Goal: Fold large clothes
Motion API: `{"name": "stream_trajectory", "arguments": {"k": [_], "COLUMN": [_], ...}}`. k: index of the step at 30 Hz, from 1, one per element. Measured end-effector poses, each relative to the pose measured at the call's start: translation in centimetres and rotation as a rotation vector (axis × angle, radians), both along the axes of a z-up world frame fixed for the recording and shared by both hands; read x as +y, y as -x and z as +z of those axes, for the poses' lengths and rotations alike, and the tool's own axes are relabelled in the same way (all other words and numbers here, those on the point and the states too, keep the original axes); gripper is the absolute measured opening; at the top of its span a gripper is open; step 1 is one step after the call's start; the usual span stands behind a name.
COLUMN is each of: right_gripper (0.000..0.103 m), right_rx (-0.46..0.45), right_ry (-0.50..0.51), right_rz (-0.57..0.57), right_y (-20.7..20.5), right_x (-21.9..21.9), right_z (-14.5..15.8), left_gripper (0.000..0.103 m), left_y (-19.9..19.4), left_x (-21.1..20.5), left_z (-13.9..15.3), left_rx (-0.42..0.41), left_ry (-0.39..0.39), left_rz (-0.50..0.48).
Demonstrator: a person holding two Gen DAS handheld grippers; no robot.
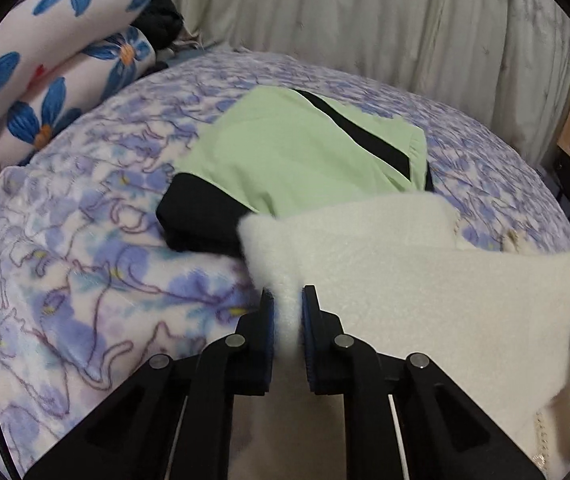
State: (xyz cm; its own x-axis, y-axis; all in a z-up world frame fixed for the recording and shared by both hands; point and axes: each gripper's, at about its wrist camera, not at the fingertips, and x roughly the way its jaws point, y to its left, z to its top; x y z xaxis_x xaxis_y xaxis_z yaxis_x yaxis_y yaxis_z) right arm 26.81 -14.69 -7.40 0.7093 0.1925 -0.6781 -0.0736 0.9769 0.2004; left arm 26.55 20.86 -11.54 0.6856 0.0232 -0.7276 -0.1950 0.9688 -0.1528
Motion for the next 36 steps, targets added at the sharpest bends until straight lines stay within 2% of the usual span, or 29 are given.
{"name": "stream_trajectory", "arguments": {"k": [2, 4, 6, 10, 14, 16, 19, 23, 27, 30, 33, 36], "right_gripper": [0.018, 0.021, 0.026, 0.034, 0.034, 0.034, 0.034, 0.035, 0.035, 0.035, 0.035, 0.034], "right_rx": [0.065, 0.167, 0.203, 0.207, 0.193, 0.182, 0.191, 0.2, 0.204, 0.223, 0.242, 0.223], "right_ry": [0.045, 0.084, 0.066, 0.022, 0.042, 0.034, 0.028, -0.013, -0.051, -0.023, 0.02, 0.05], "right_rz": [-0.005, -0.016, -0.03, -0.047, -0.029, -0.003, 0.041, 0.095, 0.147, 0.161, 0.147, 0.116], "right_y": [-1.4, -2.4, -2.2, -0.6, 1.3, 2.2, 3.0, 3.8, 4.4, 4.3, 3.9, 3.9], "right_x": [0.6, 0.7, 0.1, -1.3, -1.2, -0.4, 1.7, 4.6, 7.1, 8.1, 7.5, 5.8], "right_z": [-1.9, -4.4, -5.2, -4.3, -2.8, -2.0, -1.2, -0.8, -1.1, -2.8, -4.8, -5.0], "left_gripper": [0.01, 0.011, 0.014, 0.026, 0.026, 0.027, 0.027, 0.027, 0.03, 0.03, 0.031, 0.033], "left_y": [-0.7, -0.8, -0.8, -0.2, 1.4, 2.5, 3.7, 4.1, 4.2, 4.1, 4.3, 4.8], "left_x": [-0.1, 0.0, 0.2, 0.9, -0.1, -1.4, -4.0, -7.6, -11.5, -12.9, -13.3, -13.2], "left_z": [-0.9, -1.7, -2.1, -1.3, 1.5, 3.2, 4.9, 5.4, 3.2, 0.3, -1.8, -2.2], "left_rx": [0.02, 0.039, 0.063, 0.102, 0.095, 0.068, 0.054, 0.073, 0.127, 0.203, 0.204, 0.164], "left_ry": [-0.022, -0.033, -0.019, -0.009, -0.093, -0.103, -0.073, -0.004, 0.055, 0.095, 0.068, 0.034], "left_rz": [0.004, -0.002, -0.01, 0.006, -0.013, -0.052, -0.109, -0.176, -0.225, -0.215, -0.203, -0.222]}}
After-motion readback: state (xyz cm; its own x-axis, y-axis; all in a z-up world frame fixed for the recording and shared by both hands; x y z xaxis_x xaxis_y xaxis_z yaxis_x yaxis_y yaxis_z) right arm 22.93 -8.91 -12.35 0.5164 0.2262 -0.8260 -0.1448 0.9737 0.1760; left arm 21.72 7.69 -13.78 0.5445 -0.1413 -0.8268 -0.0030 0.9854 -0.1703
